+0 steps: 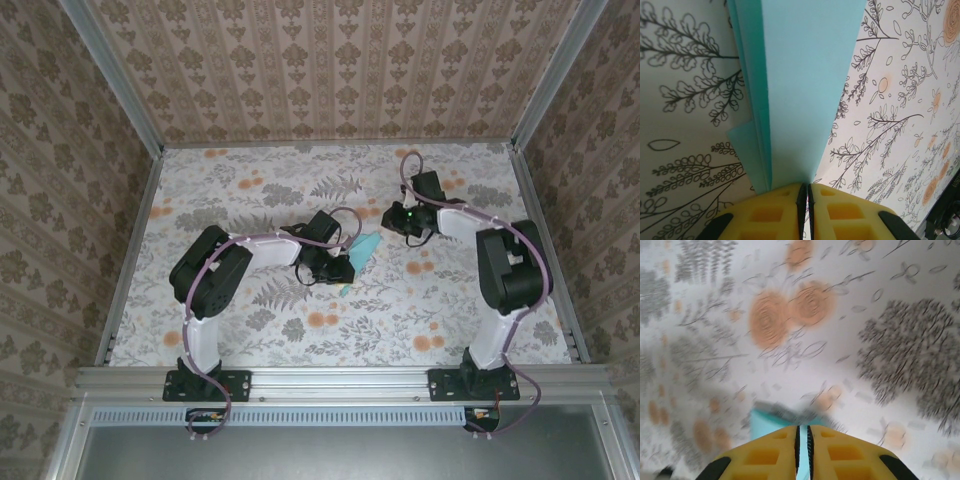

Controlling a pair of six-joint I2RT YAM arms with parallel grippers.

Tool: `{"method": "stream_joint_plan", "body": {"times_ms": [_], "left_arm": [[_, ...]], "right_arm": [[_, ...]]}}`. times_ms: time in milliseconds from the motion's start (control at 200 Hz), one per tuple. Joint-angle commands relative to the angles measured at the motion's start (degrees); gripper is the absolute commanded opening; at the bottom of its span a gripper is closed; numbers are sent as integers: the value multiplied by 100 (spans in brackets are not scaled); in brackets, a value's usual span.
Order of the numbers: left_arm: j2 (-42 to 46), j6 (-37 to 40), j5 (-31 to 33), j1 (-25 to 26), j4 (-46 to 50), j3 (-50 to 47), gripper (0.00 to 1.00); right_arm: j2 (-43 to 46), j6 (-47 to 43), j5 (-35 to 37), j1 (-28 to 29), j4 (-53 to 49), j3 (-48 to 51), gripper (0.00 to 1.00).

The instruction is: Fold a paper plane with a square sheet of paper (fold left side to right side)

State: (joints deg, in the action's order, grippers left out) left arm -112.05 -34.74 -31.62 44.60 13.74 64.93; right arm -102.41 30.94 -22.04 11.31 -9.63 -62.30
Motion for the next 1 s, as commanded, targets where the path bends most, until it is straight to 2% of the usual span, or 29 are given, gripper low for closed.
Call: {"method": "stream_joint_plan", "body": {"times_ms": [0,165,395,995], "left_arm": [[-326,20,272,93,792,-195,15],[-326,24,272,88,801,-201,15],[-334,22,284,92,808,-189,15],[-330,25,291,110,810,-188,14]], "right_arm": [[483,474,-313,252,251,580,16],[555,1302,-627,682,953,1260,15],[476,1705,-671,1145,1193,1542,13],[88,1770,-405,1433,938,1537,8]]}}
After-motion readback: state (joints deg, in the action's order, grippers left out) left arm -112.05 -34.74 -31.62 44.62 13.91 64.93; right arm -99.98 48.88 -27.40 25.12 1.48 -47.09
